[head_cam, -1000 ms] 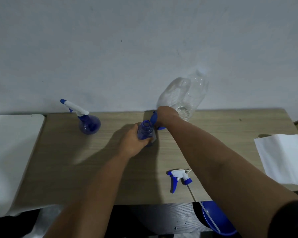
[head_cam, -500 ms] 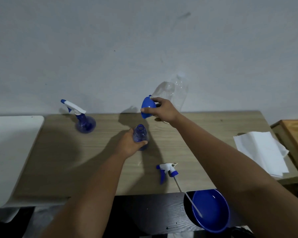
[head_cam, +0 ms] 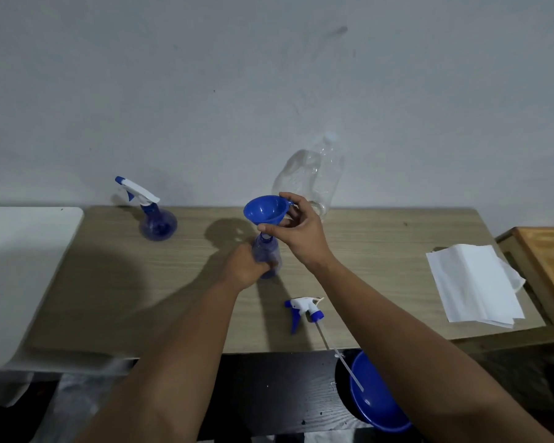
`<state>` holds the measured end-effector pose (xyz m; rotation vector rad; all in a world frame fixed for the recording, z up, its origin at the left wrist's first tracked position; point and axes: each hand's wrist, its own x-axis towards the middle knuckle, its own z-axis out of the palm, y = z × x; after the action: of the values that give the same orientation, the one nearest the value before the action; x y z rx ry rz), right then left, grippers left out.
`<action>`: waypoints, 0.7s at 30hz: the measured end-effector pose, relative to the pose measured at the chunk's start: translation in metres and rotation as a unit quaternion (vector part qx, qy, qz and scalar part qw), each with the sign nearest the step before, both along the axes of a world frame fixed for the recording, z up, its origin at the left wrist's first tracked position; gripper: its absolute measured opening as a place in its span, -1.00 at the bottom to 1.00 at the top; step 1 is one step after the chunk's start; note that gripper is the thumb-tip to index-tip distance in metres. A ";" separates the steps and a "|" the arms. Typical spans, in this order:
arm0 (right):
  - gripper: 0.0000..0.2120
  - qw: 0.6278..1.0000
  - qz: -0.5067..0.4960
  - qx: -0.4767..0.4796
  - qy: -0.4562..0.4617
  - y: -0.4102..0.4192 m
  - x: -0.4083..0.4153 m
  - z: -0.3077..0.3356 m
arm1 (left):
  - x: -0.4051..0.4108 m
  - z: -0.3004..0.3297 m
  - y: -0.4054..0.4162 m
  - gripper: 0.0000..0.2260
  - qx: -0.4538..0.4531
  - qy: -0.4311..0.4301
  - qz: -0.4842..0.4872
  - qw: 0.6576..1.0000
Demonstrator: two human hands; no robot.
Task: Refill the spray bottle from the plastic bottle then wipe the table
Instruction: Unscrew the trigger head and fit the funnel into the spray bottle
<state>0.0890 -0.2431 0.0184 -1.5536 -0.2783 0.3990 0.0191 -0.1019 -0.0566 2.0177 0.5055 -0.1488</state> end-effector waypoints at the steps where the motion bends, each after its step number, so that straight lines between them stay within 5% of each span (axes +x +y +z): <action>1: -0.24 1.000 -0.001 0.003 -0.001 0.000 -0.003 -0.001 | 0.001 -0.001 0.000 -0.58 -0.007 0.001 0.002 1.000; 9: -0.08 0.999 0.018 -0.019 -0.028 -0.006 -0.018 -0.011 | -0.001 -0.010 0.001 -0.60 -0.034 -0.038 -0.004 0.999; 17: -0.38 0.997 0.008 -0.041 -0.062 -0.013 -0.019 -0.011 | -0.006 0.001 -0.007 -0.72 -0.007 -0.033 0.009 0.999; 21: -0.22 0.996 0.028 -0.059 -0.064 -0.014 -0.024 -0.012 | -0.010 0.002 -0.007 -0.66 -0.018 -0.029 0.012 0.999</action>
<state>0.0653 -0.2575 0.0066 -1.6933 -0.4057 0.3656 0.0088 -0.1088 -0.0548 1.9747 0.4871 -0.0846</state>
